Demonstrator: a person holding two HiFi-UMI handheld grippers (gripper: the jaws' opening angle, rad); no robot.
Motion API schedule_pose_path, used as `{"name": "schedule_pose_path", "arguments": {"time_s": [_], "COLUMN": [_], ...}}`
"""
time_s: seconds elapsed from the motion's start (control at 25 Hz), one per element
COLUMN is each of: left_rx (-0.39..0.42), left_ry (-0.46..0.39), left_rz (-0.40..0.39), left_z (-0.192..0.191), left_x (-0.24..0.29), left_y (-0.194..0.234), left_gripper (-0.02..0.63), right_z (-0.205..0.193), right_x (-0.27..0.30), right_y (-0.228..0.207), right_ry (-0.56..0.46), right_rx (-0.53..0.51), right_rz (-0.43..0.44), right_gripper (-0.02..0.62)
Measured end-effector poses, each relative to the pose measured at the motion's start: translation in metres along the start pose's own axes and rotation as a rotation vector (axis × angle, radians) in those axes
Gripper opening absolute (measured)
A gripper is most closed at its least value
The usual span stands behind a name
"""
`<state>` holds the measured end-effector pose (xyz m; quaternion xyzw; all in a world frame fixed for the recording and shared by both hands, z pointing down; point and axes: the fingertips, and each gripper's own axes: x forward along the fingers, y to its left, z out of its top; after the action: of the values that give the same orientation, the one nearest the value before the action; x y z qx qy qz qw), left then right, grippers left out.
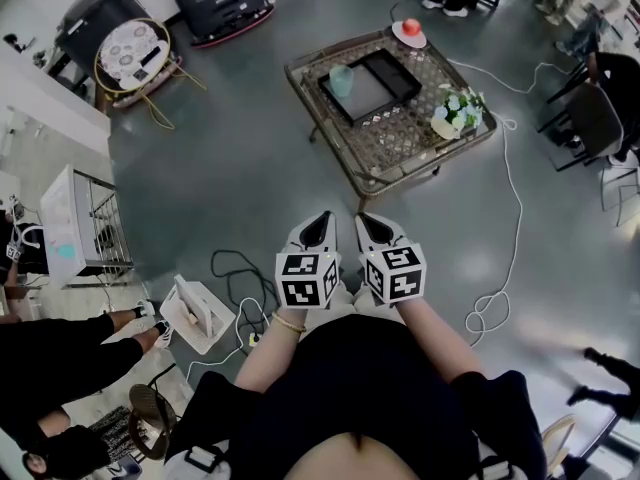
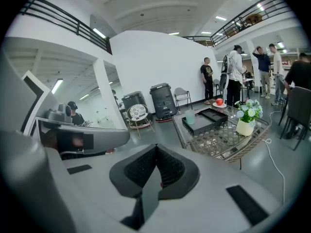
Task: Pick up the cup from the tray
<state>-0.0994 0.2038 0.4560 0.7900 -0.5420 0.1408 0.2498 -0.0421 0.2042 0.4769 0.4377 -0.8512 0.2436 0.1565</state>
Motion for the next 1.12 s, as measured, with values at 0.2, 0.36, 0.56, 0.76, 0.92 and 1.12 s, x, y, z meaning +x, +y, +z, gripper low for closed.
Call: {"name": "schedule_pose_path", "arguments": {"time_s": [0.2, 0.36, 0.56, 0.76, 0.92, 1.12], "left_rx": [0.002, 0.000, 0.000, -0.005, -0.003, -0.001], "left_ry": [0.004, 0.009, 0.014, 0.010, 0.014, 0.019], "left_rz": [-0.012, -0.023, -0.033, -0.036, -0.035, -0.025], "left_z": [-0.005, -0.006, -0.007, -0.002, 0.003, 0.009], "left_x": [-0.004, -0.006, -0.005, -0.001, 0.007, 0.024], "left_y": [0.012, 0.017, 0.022, 0.027, 0.031, 0.035], "left_gripper": [0.008, 0.008, 0.008, 0.008, 0.008, 0.008], "right_z": [-0.006, -0.008, -0.009, -0.003, 0.006, 0.015], "right_x": [0.005, 0.007, 0.011, 0.016, 0.025, 0.039], "right_y": [0.010, 0.014, 0.018, 0.015, 0.012, -0.002], "right_ry": [0.001, 0.006, 0.014, 0.008, 0.006, 0.005], "right_rx": [0.003, 0.008, 0.004, 0.004, -0.005, -0.007], "right_rz": [-0.012, -0.024, -0.033, -0.038, -0.034, -0.028], "right_gripper": [0.009, 0.009, 0.009, 0.009, 0.009, 0.009]}}
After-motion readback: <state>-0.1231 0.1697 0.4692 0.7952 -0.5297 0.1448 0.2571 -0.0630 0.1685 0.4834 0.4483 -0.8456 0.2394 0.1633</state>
